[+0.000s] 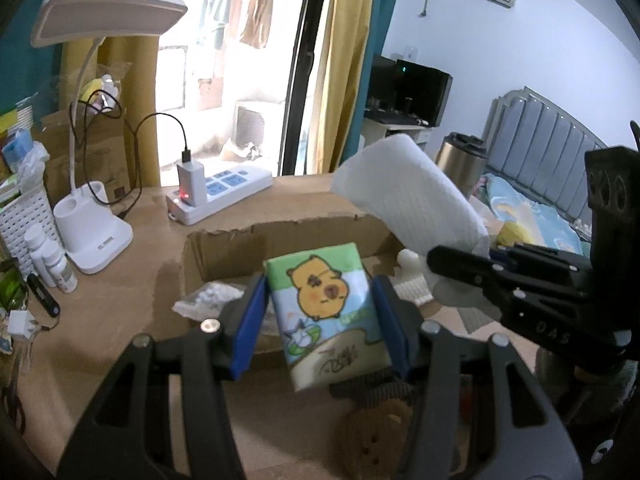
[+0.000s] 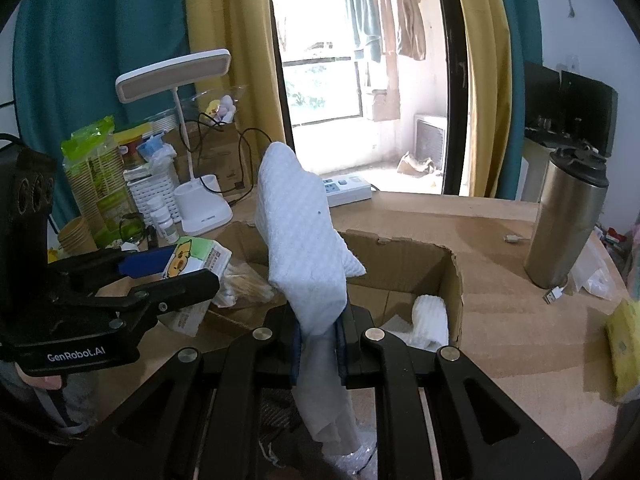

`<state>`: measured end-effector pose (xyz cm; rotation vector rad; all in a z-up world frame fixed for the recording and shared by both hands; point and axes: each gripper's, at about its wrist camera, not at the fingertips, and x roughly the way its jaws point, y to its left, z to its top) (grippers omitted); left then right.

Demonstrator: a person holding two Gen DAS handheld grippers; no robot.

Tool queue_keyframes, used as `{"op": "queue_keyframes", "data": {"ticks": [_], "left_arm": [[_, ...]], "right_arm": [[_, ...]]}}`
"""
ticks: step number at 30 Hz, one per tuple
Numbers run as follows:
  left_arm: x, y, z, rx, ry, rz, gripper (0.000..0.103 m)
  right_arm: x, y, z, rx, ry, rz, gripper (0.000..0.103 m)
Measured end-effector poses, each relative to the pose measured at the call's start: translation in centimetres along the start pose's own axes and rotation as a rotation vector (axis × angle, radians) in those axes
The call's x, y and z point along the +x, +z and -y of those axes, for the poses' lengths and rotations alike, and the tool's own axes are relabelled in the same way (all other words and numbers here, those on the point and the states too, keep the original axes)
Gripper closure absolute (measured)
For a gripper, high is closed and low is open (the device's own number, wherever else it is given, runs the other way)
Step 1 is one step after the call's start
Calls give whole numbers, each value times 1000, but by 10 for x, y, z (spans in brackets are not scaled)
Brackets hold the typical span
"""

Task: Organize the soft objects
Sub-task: 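Lower the tissue pack into the box with the left tool while the right tool drops the cloth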

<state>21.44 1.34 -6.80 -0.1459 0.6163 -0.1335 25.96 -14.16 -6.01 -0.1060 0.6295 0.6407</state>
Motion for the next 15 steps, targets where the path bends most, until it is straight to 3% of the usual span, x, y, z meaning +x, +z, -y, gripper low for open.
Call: {"op": "queue_keyframes", "data": {"ticks": [15], "left_arm": [[29, 12, -5, 5, 8, -18, 48]], "right_arm": [[26, 11, 13, 4, 28, -11, 88]]}}
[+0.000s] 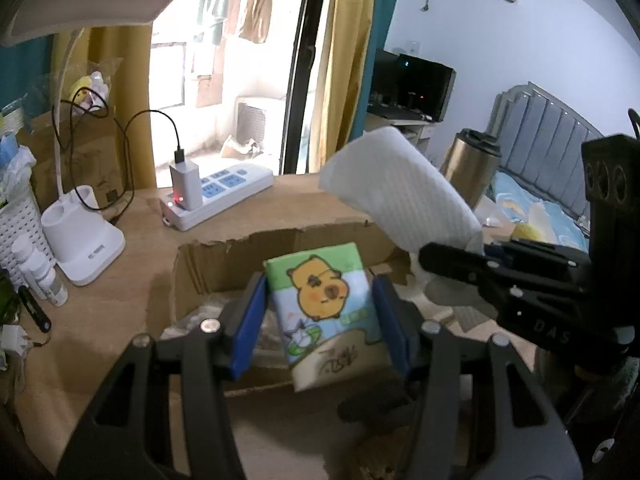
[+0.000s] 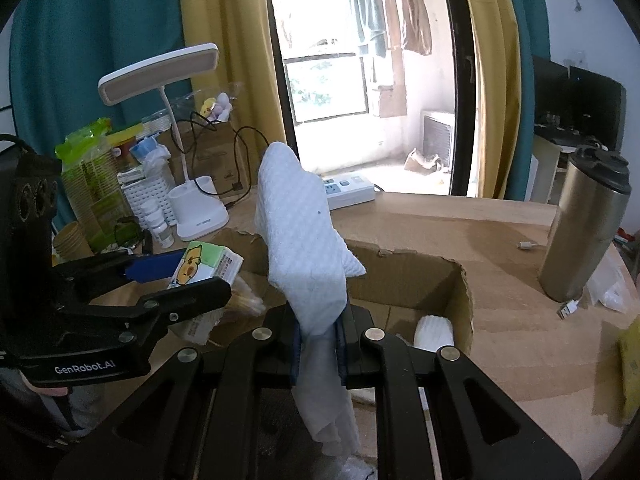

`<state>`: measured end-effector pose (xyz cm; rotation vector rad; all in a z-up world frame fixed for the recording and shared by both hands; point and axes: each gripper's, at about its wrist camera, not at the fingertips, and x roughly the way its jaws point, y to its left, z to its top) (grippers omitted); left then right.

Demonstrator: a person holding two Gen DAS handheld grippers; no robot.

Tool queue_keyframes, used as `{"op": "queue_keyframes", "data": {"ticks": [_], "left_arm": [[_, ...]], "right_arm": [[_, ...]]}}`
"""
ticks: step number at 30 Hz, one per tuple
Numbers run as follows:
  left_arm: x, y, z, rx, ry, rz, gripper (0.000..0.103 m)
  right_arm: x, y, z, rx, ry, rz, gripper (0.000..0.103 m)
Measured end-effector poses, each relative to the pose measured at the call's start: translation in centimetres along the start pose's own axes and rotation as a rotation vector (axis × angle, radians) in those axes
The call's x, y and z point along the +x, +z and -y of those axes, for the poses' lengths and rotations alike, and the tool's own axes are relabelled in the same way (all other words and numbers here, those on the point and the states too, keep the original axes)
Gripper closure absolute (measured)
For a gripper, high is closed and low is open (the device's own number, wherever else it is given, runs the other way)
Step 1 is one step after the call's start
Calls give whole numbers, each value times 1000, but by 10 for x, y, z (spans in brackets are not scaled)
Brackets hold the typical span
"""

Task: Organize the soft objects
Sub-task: 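Lower the tissue pack into the box with the left tool while the right tool drops the cloth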

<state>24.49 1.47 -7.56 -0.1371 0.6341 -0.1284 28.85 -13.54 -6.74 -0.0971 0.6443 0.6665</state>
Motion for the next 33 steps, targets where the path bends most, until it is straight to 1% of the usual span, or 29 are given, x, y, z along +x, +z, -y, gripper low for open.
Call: {"op": "queue_keyframes", "data": {"ticks": [9, 20, 27, 28, 30, 31, 32, 33], "left_arm": [[18, 3, -5, -14, -1, -17, 48], [40, -1, -10, -26, -17, -64, 48], [46, 0, -13, -42, -23, -83, 48], [46, 0, -13, -42, -20, -87, 47], [47, 0, -14, -44, -11, -97, 47], [47, 0, -14, -45, -8, -99, 47], [46, -1, -14, -48, -4, -101, 47], [45, -1, -14, -49, -3, -100, 47]], "right_arm": [[21, 5, 3, -1, 18, -23, 88], [46, 4, 3, 7, 41, -63, 88], [61, -1, 7, 16, 14, -122, 85], [63, -2, 8, 15, 5, -130, 84], [66, -3, 9, 14, -8, -145, 76], [66, -3, 10, 19, -13, -152, 68], [67, -3, 10, 23, -16, -156, 62], [67, -3, 10, 27, -19, -158, 61]]}}
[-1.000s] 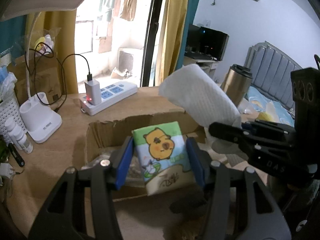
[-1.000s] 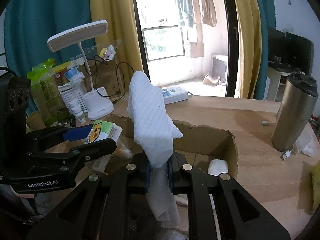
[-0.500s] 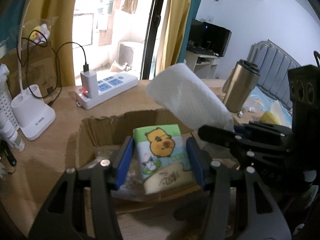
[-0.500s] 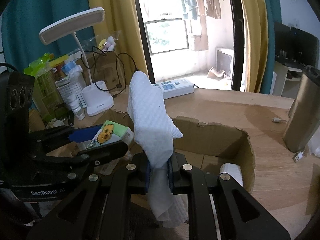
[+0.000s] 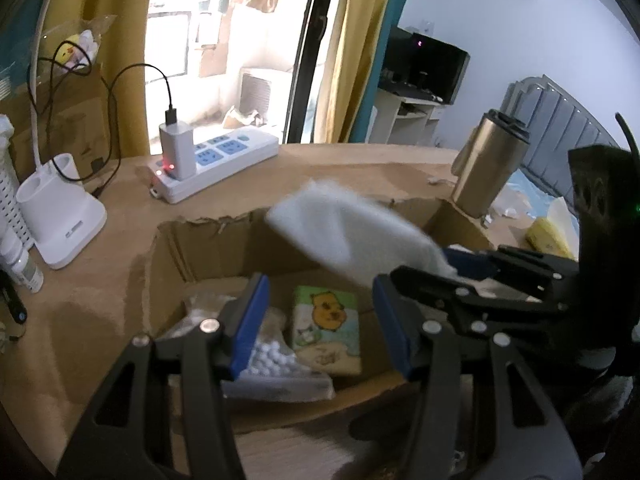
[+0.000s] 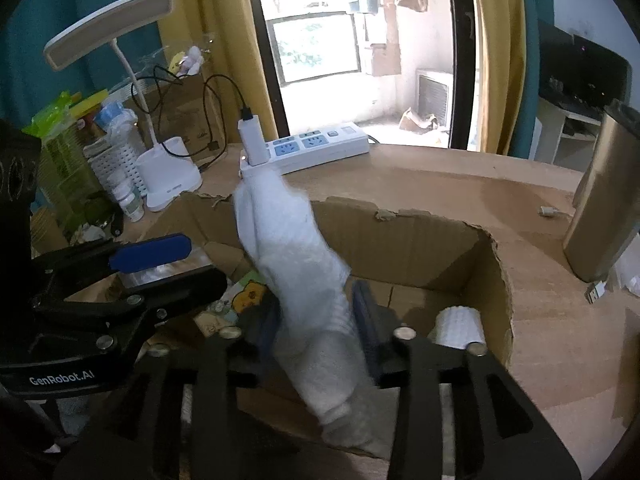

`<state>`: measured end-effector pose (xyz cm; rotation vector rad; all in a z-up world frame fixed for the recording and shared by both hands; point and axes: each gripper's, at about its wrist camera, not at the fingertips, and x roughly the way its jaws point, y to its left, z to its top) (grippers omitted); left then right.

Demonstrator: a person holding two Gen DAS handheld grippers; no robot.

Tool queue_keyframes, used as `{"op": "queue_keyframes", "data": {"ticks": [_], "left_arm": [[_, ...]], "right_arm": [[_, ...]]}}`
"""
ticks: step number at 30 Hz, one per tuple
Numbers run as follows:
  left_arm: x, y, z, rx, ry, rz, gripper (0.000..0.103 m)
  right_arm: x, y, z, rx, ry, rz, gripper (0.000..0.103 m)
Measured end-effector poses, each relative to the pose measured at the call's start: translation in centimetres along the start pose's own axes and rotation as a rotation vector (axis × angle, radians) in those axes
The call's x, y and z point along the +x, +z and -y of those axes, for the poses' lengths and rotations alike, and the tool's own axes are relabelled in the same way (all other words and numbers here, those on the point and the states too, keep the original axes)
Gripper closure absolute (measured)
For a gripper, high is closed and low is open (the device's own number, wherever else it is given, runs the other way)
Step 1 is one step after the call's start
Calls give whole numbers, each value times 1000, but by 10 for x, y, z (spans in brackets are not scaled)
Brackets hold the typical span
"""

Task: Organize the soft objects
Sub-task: 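Lower the tissue pack into the box with the left tool while the right tool drops the cloth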

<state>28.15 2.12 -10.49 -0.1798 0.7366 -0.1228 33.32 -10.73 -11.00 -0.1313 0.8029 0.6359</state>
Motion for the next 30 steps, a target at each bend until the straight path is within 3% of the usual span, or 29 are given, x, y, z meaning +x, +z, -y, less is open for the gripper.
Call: {"op": "queue_keyframes", "data": {"ticks": [4, 11, 17, 30], "left_arm": [[-6, -1, -2, -5, 7, 10, 46], [-18, -2, -1, -5, 12, 28, 42], [-29, -3, 2, 0, 8, 43, 40], [-58, -8, 7, 7, 13, 81, 39]], "right_arm": [[-2, 1, 2, 17, -9, 1, 54], [-12, 1, 6, 46, -38, 17, 51], [-37, 2, 19, 120, -65, 95, 45], [-64, -3, 5, 94, -66, 134, 45]]}}
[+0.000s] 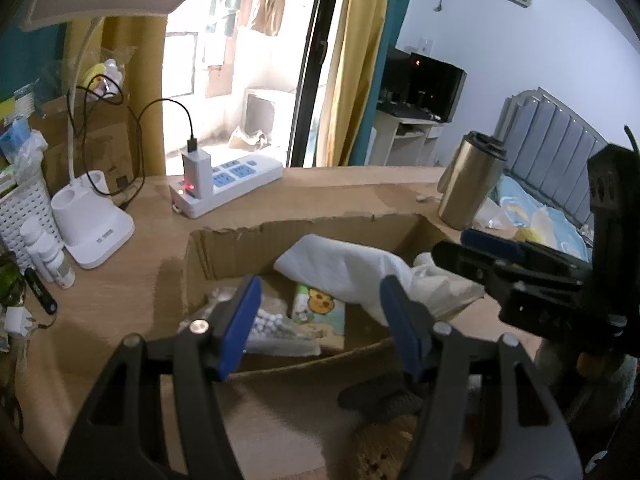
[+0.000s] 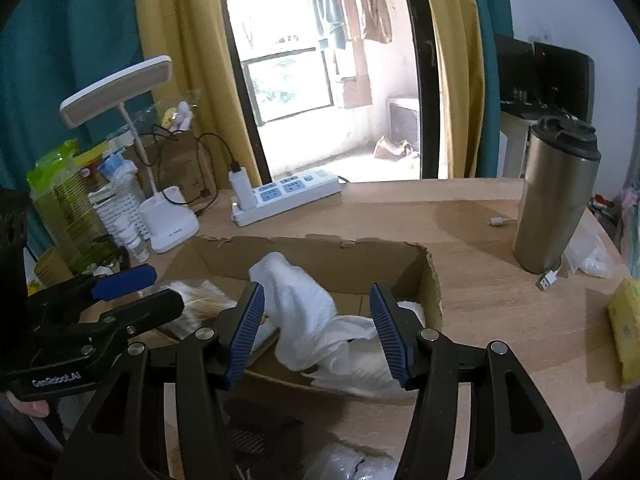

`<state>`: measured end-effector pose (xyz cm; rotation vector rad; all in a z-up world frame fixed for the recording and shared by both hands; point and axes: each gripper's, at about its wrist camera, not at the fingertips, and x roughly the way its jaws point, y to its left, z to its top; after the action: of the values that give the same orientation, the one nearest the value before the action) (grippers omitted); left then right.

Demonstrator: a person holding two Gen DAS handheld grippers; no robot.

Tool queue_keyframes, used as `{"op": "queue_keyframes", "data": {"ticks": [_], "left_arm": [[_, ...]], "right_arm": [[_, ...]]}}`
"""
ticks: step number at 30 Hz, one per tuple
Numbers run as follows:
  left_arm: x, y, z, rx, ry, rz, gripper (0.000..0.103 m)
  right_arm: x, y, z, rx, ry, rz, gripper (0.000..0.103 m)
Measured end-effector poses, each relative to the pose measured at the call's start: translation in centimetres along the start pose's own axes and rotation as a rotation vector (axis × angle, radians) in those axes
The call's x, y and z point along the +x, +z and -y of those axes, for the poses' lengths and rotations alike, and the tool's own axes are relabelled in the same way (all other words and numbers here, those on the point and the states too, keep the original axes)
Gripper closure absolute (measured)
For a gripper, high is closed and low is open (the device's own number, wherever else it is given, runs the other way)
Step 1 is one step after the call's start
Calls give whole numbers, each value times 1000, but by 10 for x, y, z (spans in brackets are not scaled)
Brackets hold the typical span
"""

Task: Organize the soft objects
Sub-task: 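Lower the tissue pack into the box with the left tool while the right tool drops the cloth, then withdraw both tools from the box toward the teddy bear and red pouch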

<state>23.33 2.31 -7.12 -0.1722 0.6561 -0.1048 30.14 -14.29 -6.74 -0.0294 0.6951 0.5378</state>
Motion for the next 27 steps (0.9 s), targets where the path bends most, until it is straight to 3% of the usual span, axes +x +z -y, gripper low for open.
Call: {"op": "queue_keyframes", "data": {"ticks": [11, 16, 27], "left_arm": [[-26, -6, 7, 8, 7, 34, 38], [-36, -9, 10, 3, -9, 47, 28], [-52, -17, 20, 7, -15, 58, 26]], "right_arm": [[-27, -5, -15, -30, 2, 35, 44], [-40, -10, -17, -33, -4, 48, 40], [-63, -22, -19, -40, -18, 67, 36]]}}
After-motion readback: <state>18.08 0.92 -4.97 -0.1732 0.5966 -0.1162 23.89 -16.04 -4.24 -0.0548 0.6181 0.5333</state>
